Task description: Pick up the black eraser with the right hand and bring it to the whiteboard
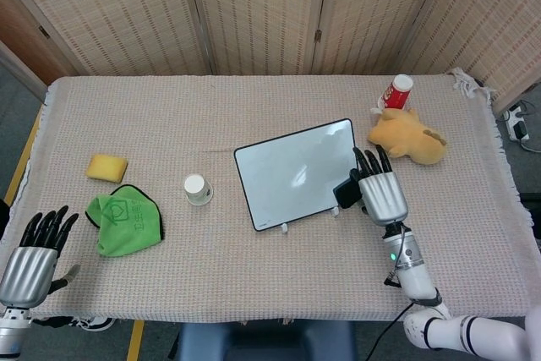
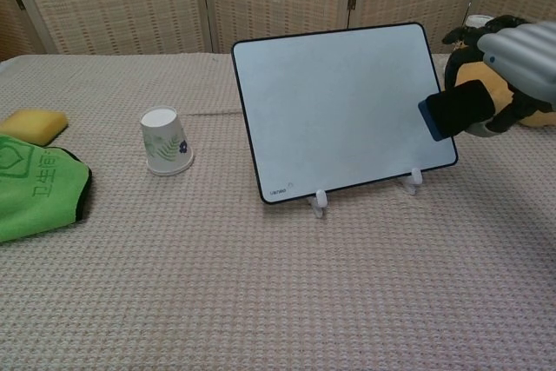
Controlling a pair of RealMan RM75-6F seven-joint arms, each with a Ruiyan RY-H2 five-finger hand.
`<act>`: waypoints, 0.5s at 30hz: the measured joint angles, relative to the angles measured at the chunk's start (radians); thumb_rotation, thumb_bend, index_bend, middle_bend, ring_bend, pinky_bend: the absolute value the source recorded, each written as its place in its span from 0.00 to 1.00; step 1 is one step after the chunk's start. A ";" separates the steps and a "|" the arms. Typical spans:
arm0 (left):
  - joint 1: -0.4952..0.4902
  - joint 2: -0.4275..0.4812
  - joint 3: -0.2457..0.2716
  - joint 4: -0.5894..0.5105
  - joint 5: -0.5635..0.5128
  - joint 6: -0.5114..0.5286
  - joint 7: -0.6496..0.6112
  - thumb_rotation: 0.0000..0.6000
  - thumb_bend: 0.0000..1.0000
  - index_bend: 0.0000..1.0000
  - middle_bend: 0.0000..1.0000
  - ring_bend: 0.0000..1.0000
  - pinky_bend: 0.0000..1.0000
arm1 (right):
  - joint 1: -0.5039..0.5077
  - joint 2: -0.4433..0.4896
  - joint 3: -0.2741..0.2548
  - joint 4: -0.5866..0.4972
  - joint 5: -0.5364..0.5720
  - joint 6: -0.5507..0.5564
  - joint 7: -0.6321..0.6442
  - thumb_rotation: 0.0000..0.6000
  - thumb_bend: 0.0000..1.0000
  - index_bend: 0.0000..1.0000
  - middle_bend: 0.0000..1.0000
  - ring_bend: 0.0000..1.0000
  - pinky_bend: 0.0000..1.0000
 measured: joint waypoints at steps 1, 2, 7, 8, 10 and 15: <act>-0.001 0.002 -0.001 0.001 -0.003 -0.003 -0.006 1.00 0.26 0.00 0.00 0.00 0.00 | -0.001 -0.031 0.009 0.027 -0.019 0.021 0.004 1.00 0.25 0.65 0.11 0.13 0.00; -0.001 0.003 -0.002 0.001 -0.004 -0.003 -0.010 1.00 0.26 0.00 0.00 0.00 0.00 | 0.000 -0.055 0.016 0.048 -0.031 0.031 0.005 1.00 0.25 0.65 0.11 0.13 0.00; -0.002 0.004 -0.003 0.005 -0.003 -0.003 -0.005 1.00 0.26 0.00 0.00 0.00 0.00 | 0.023 -0.164 0.055 0.169 -0.066 0.045 -0.028 1.00 0.25 0.65 0.11 0.12 0.00; -0.003 0.004 -0.002 0.006 -0.003 -0.004 -0.007 1.00 0.26 0.00 0.00 0.00 0.00 | 0.030 -0.182 0.063 0.188 -0.069 0.044 -0.037 1.00 0.25 0.65 0.11 0.12 0.00; -0.003 0.007 -0.002 0.007 -0.003 -0.005 -0.013 1.00 0.26 0.00 0.00 0.00 0.00 | 0.045 -0.220 0.081 0.230 -0.075 0.043 -0.050 1.00 0.25 0.65 0.11 0.12 0.00; -0.002 0.013 0.001 0.010 0.000 -0.005 -0.028 1.00 0.26 0.00 0.00 0.00 0.00 | 0.069 -0.281 0.114 0.303 -0.089 0.045 -0.053 1.00 0.25 0.65 0.11 0.11 0.00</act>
